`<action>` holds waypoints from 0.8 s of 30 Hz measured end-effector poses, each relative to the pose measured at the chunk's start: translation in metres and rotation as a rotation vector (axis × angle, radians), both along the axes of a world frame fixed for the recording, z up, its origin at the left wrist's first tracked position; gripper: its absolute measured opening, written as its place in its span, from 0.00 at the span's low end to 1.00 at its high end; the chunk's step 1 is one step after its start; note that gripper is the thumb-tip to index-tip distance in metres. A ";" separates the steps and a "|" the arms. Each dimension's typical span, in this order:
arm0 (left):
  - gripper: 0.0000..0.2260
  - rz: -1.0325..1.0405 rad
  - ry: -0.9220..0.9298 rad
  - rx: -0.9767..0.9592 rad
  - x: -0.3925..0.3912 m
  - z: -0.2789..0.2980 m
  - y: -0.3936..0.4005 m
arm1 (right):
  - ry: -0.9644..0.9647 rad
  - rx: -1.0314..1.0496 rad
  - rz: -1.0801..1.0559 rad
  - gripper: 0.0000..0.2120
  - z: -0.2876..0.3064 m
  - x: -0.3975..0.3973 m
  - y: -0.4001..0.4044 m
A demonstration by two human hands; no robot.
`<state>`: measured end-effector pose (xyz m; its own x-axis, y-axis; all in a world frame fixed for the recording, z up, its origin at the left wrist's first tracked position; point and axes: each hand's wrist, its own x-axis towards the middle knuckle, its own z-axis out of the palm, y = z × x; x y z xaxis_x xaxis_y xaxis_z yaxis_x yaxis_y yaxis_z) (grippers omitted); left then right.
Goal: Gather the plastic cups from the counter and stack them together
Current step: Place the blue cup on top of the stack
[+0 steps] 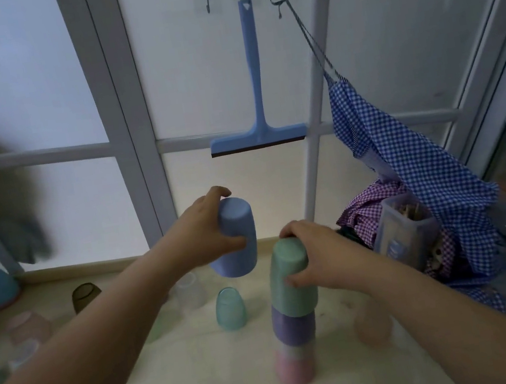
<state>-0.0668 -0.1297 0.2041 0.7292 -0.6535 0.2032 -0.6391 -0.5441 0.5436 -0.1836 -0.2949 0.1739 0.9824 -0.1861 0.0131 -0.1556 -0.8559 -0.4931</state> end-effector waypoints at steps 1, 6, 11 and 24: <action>0.32 0.002 0.000 0.000 -0.001 0.000 0.001 | 0.014 0.011 -0.002 0.30 -0.005 0.000 -0.001; 0.29 -0.016 -0.014 -0.003 -0.005 0.001 0.003 | 0.018 0.013 0.008 0.32 -0.024 0.000 -0.006; 0.29 -0.028 -0.034 -0.016 -0.009 0.005 0.002 | -0.005 0.026 0.003 0.34 -0.031 0.001 -0.005; 0.28 -0.162 0.000 -0.103 -0.025 0.011 -0.033 | -0.086 0.039 -0.092 0.29 -0.015 -0.030 -0.034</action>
